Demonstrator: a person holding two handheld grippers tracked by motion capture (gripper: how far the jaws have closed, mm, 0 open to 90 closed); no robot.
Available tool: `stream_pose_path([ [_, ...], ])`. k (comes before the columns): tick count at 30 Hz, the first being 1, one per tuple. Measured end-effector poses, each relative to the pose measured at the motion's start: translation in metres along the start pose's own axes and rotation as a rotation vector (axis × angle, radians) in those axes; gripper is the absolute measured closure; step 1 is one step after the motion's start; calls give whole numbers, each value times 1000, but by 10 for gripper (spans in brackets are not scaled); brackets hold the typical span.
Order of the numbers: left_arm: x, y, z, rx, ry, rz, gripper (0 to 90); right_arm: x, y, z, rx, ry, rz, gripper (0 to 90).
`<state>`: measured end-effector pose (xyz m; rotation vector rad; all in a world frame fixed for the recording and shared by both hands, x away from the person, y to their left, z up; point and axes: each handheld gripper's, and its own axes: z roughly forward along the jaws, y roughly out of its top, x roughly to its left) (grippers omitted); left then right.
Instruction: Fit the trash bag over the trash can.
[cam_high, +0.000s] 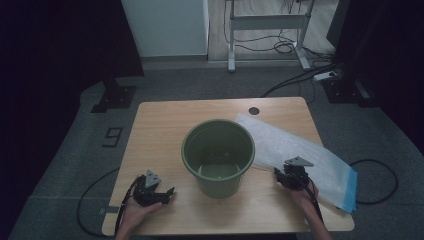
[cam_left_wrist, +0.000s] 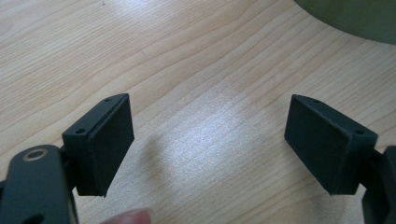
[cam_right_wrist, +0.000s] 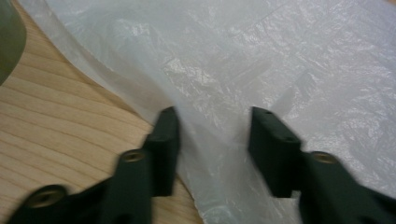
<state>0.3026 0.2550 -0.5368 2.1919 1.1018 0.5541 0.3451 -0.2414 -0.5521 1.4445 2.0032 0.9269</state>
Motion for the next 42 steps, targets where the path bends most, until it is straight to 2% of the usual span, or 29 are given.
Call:
stream_pose_path([
  [3,-2,0,1,6,-2,5,154,-2,0,0,-3,1,-11,798],
  [5,-2,0,2,8,-3,7,155,-2,1,2,-10,-3,-18,871],
  [9,-3,0,3,16,-1,12,154,-7,3,5,-23,24,17,887],
  [10,-2,-1,3,15,2,7,154,-11,4,3,-63,59,63,888],
  [11,-2,-1,3,14,4,4,154,-14,5,-1,-84,68,85,888],
  [14,0,-1,2,10,5,-4,155,-19,12,-14,-165,76,123,889],
  [17,-1,-1,2,9,5,-6,155,-24,19,-29,-248,77,149,889],
  [19,-1,-1,3,9,5,-6,155,-25,21,-32,-265,75,153,890],
  [20,-1,-1,2,9,6,-6,155,-28,25,-40,-309,83,173,890],
  [22,-1,-1,2,9,5,-7,155,-28,27,-42,-322,83,177,890],
  [23,0,-1,2,9,5,-9,155,-29,33,-51,-361,91,193,890],
  [24,0,-1,2,8,5,-10,155,-30,36,-54,-374,96,199,890],
  [36,2,-2,0,1,8,-20,156,-20,94,-124,-575,100,161,891],
  [42,2,-2,1,4,2,-19,156,-8,119,-158,-656,96,92,890],
])
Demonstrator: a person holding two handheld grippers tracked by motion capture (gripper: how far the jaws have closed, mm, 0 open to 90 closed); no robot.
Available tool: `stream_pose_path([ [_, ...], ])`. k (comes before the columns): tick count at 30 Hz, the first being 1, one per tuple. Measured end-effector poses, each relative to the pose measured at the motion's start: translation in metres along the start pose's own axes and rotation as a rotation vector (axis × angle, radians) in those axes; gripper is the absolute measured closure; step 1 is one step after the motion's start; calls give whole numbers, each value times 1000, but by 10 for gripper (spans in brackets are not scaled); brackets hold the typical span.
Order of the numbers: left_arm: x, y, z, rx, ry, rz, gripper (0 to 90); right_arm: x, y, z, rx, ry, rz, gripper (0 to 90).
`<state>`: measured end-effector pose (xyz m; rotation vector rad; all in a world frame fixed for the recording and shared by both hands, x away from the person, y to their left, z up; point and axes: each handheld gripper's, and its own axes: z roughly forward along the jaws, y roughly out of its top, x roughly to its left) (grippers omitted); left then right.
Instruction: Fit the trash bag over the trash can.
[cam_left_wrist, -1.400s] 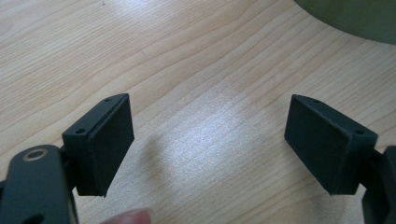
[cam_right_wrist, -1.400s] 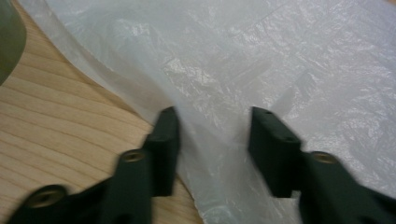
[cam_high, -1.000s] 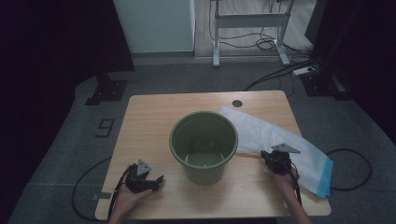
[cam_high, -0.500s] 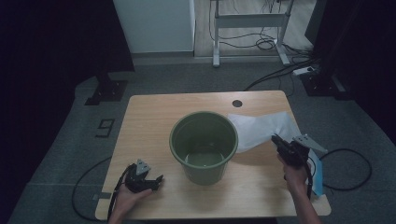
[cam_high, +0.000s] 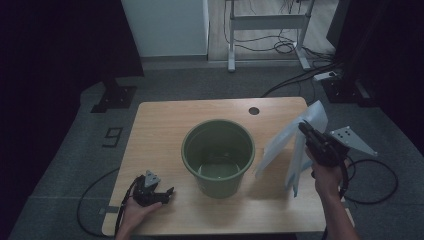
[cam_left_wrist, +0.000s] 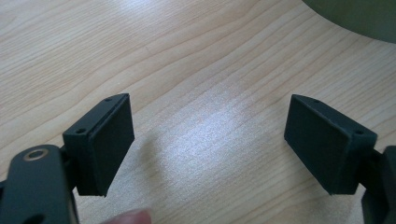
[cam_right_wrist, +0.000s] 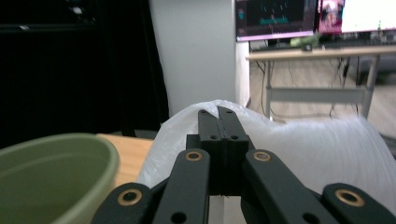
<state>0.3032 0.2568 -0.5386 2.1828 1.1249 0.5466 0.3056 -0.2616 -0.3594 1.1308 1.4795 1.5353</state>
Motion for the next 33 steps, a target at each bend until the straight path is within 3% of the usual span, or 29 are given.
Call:
stream_pose_path([
  [15,0,0,-1,-4,-2,-6,156,16,73,-19,-130,30,-40,890],
  [33,1,-1,0,4,-7,-9,155,68,148,-15,-217,108,-140,891],
])
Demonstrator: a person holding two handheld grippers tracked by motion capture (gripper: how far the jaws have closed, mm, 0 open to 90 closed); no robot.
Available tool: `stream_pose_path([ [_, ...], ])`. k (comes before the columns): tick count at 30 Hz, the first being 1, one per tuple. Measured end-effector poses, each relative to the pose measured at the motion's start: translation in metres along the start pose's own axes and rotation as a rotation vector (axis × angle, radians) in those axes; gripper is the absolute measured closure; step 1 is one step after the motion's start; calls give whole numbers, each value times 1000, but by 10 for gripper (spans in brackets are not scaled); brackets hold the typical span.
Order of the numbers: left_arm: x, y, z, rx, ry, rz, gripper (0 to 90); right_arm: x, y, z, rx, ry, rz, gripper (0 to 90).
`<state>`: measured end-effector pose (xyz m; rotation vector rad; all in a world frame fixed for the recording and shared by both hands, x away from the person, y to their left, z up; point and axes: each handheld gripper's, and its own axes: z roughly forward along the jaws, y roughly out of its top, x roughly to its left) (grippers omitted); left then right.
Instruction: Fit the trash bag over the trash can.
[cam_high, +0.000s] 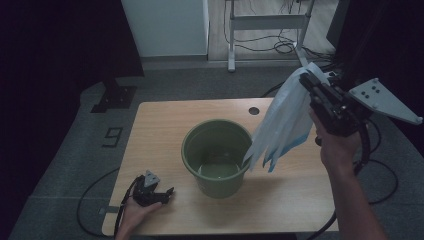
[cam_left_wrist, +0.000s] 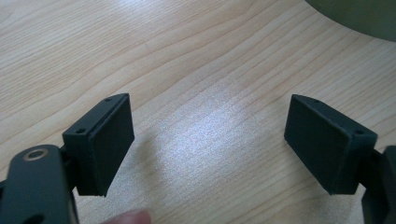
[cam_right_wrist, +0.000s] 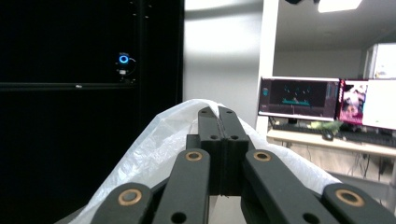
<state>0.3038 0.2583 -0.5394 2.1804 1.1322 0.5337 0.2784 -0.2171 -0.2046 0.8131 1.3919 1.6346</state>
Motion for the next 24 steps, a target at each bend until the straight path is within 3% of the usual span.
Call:
stream_pose_path([
  [5,1,0,-1,-2,0,0,156,15,5,7,-7,36,-9,891],
  [11,2,0,-1,-2,0,0,156,26,-4,14,22,70,-18,890],
  [24,0,0,-1,-4,0,2,156,36,-79,16,176,176,35,890],
])
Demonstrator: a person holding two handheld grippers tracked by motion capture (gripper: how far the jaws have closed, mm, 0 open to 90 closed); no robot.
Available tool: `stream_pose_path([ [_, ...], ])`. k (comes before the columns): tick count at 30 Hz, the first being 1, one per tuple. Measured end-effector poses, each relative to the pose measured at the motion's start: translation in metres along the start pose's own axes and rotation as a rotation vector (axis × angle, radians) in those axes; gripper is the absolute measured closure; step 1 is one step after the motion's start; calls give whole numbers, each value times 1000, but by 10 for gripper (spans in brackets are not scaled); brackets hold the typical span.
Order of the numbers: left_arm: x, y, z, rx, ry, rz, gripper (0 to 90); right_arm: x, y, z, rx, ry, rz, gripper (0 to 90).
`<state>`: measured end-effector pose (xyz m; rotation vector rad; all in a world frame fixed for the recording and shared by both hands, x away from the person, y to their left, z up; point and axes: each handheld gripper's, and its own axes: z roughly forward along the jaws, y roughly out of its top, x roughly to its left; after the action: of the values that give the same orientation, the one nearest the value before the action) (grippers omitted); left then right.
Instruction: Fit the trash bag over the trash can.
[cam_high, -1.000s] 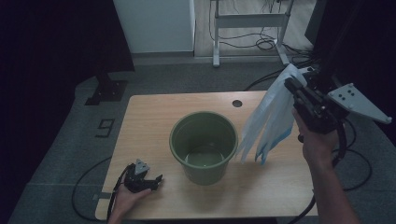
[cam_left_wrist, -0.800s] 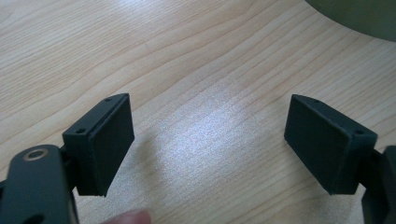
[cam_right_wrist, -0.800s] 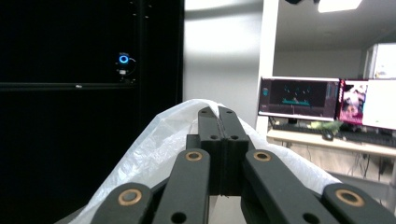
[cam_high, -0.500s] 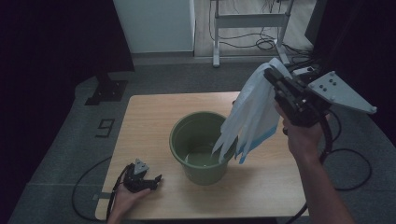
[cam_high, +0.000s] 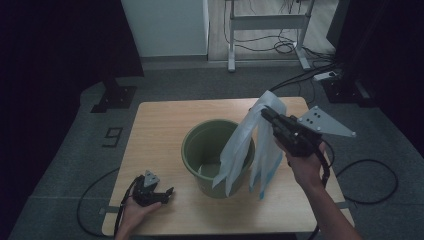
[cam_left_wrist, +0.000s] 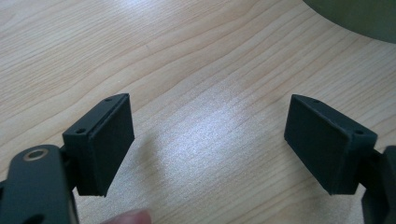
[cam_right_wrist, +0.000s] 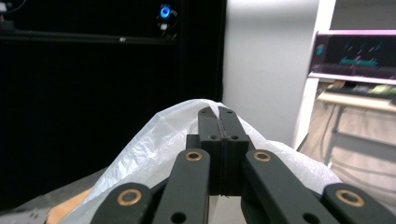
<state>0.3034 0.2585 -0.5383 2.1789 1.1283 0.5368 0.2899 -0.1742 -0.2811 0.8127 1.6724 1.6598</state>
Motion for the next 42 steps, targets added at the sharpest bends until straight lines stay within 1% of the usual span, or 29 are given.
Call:
stream_pose_path([
  [3,-1,2,-2,-11,-3,-8,156,7,-17,7,38,25,4,889],
  [4,-1,3,-4,-20,-9,-14,156,9,-22,9,49,24,-2,889],
  [5,-2,4,-6,-31,-15,-20,156,11,-26,12,51,10,-8,889],
  [6,-2,5,-7,-36,-17,-20,156,10,-29,15,44,3,0,889],
  [8,-3,6,-9,-48,-23,-24,156,7,-28,20,34,-7,29,889],
  [9,-4,6,-9,-50,-22,-21,156,5,-26,23,27,-16,34,889],
  [13,-4,8,-13,-60,-21,-20,156,4,-17,33,13,-47,22,890],
  [17,-4,10,-19,-76,-23,-24,160,5,-16,35,16,-52,9,889],
  [18,-4,13,-27,-97,-30,-28,162,7,-20,35,26,-48,5,889],
  [19,-4,13,-27,-97,-30,-28,166,7,-22,35,31,-47,4,889],
  [20,-5,17,-37,-122,-38,-42,170,7,-25,35,36,-42,7,889],
  [22,-7,21,-47,-146,-45,-57,182,8,-29,35,41,-37,12,889],
  [24,-10,26,-56,-164,-55,-68,196,8,-33,35,45,-31,18,889],
  [27,-18,37,-73,-191,-75,-74,205,9,-35,35,45,-26,16,889],
  [29,-25,45,-84,-205,-77,-73,210,9,-35,35,42,-25,15,889],
  [32,-33,54,-96,-226,-89,-58,211,9,-36,34,43,-24,13,889],
  [35,-42,62,-104,-243,-92,-35,210,10,-38,33,47,-24,9,888],
  [36,-42,62,-104,-243,-92,-35,209,10,-38,33,47,-25,8,888],
  [37,-48,67,-109,-251,-94,-28,209,10,-38,33,47,-26,8,888],
  [41,-56,79,-116,-275,-114,-25,209,11,-38,34,45,-30,4,888],
  [42,-58,82,-118,-280,-114,-23,209,12,-38,34,43,-30,1,888],
])
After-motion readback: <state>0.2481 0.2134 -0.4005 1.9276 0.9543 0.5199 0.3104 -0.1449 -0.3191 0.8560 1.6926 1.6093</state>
